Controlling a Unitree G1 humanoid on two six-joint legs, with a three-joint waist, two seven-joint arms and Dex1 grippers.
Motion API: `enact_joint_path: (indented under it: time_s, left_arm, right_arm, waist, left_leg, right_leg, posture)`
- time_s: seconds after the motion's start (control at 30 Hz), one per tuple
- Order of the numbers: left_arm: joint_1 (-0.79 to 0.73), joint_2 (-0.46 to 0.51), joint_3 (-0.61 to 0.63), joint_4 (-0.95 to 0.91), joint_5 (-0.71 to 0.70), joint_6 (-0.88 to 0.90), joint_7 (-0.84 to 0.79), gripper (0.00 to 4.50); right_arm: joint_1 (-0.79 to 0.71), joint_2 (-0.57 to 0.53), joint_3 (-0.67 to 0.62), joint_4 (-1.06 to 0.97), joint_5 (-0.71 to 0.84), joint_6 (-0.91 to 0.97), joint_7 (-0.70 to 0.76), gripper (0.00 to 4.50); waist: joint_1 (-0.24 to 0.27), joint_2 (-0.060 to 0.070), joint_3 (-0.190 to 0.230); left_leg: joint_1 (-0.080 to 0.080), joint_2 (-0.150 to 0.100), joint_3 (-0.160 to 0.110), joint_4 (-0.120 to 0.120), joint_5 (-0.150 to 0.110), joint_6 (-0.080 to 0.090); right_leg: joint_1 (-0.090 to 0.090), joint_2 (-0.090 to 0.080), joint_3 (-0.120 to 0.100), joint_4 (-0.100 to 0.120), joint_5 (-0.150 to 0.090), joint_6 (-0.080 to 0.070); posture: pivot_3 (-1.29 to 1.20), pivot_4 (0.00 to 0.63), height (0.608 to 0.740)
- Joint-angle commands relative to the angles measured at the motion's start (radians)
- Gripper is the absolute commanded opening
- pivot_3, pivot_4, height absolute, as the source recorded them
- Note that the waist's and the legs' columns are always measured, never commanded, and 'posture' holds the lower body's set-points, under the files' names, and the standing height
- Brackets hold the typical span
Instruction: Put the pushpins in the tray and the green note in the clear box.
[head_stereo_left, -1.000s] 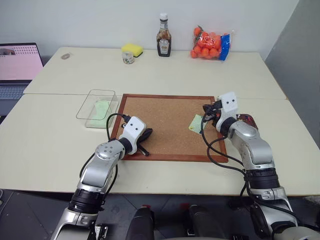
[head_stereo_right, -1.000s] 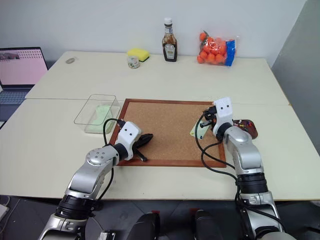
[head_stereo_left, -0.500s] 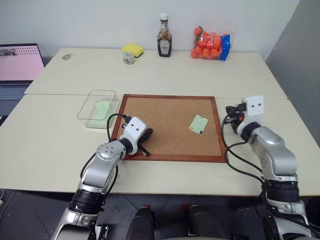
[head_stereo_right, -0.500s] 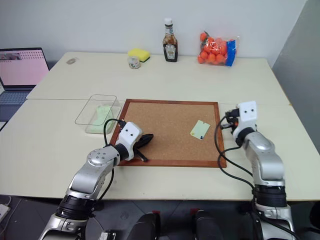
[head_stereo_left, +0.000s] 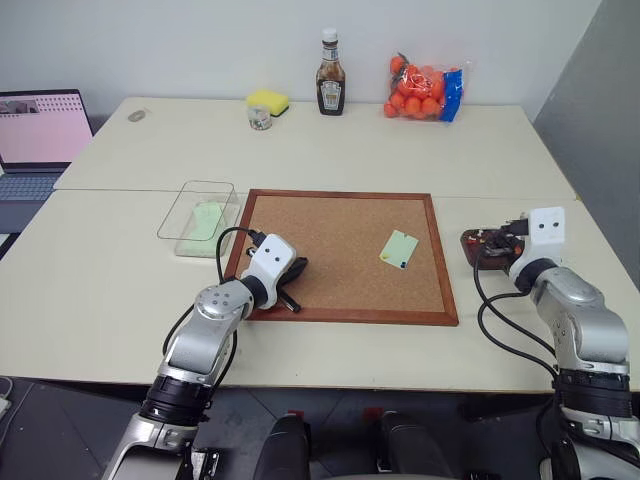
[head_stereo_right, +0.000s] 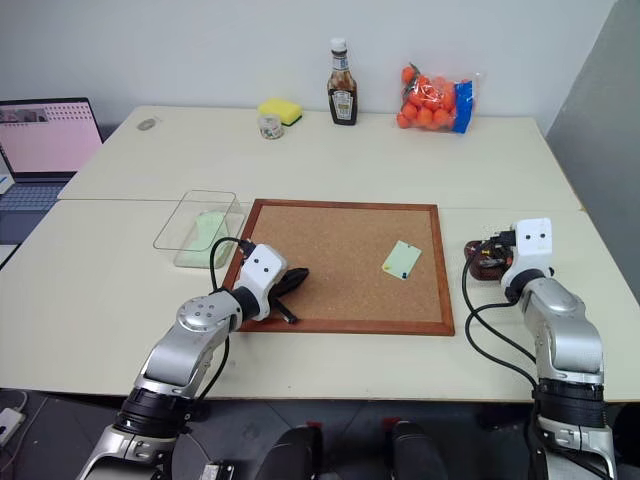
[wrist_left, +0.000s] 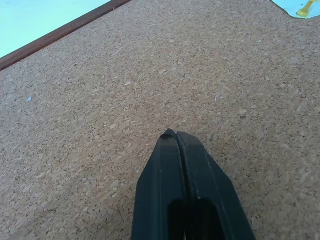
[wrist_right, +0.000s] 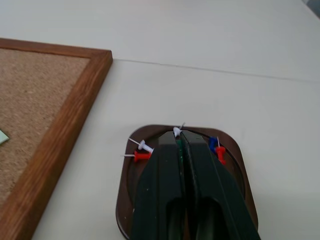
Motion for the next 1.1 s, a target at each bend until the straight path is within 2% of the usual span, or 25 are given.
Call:
enact_joint_path:
  time_s: [0.03, 0.17, 0.37, 0.53, 0.8, 0.97, 1.1]
  left_arm:
    - [0.005, -0.001, -0.022, 0.039, 0.025, 0.009, -0.004, 0.0]
    - [0.009, 0.001, -0.019, 0.033, 0.024, 0.01, -0.002, 0.0]
    - [0.013, 0.0, -0.019, 0.028, 0.023, 0.012, 0.0, 0.0]
    - [0.012, 0.001, -0.018, 0.027, 0.023, 0.011, 0.001, 0.0]
    - [0.021, 0.003, -0.017, 0.019, 0.023, 0.012, 0.001, 0.0]
    - [0.022, 0.005, -0.019, 0.018, 0.022, 0.013, -0.004, 0.0]
    - [0.023, 0.007, -0.02, 0.018, 0.022, 0.012, -0.006, 0.0]
  right_arm:
    - [-0.035, -0.02, -0.018, 0.019, -0.007, -0.035, -0.006, 0.47]
    - [-0.047, -0.023, -0.016, 0.037, -0.007, -0.043, -0.006, 1.16]
    - [-0.048, -0.028, -0.023, 0.023, -0.001, -0.045, -0.007, 2.53]
    - [-0.005, -0.026, -0.017, -0.083, 0.061, -0.058, 0.068, 2.53]
    - [0.134, 0.012, 0.131, -0.316, 0.116, -0.089, 0.192, 2.53]
    - [0.179, 0.041, 0.254, -0.328, 0.073, -0.105, 0.197, 2.53]
    - [0.17, 0.059, 0.296, -0.293, 0.043, -0.13, 0.188, 2.53]
  waist:
    - [0.0, 0.0, 0.0]
    - [0.0, 0.0, 0.0]
    - [0.0, 0.0, 0.0]
    - [0.0, 0.0, 0.0]
    - [-0.002, 0.0, 0.0]
    - [-0.001, 0.0, 0.0]
    - [-0.001, 0.0, 0.0]
  left_leg:
    - [0.0, 0.0, 0.0, 0.0, 0.0, 0.0]
    - [0.0, 0.0, 0.0, 0.0, 0.0, 0.0]
    - [0.0, 0.0, 0.0, 0.0, 0.0, 0.0]
    - [0.0, 0.0, 0.0, 0.0, 0.0, 0.0]
    - [0.0, 0.001, 0.0, 0.0, 0.0, 0.0]
    - [0.0, 0.001, 0.0, 0.0, 0.0, 0.0]
    - [0.0, 0.001, 0.0, 0.0, 0.0, 0.0]
  right_leg:
    - [0.0, 0.0, 0.0, 0.0, 0.0, 0.0]
    - [0.0, 0.0, 0.0, 0.0, 0.0, 0.0]
    - [0.0, 0.0, 0.0, 0.0, 0.0, 0.0]
    - [0.0, 0.0, 0.0, 0.0, 0.0, 0.0]
    - [0.0, 0.0, 0.0, 0.0, 0.0, 0.0]
    - [0.0, 0.0, 0.0, -0.001, 0.0, 0.0]
    - [-0.001, 0.0, 0.0, -0.001, 0.0, 0.0]
  posture:
    - [0.0, 0.15, 0.74]
    - [0.0, 0.15, 0.74]
    - [0.0, 0.15, 0.74]
    - [0.0, 0.15, 0.74]
    - [0.0, 0.15, 0.74]
    - [0.0, 0.15, 0.74]
    - [0.0, 0.15, 0.74]
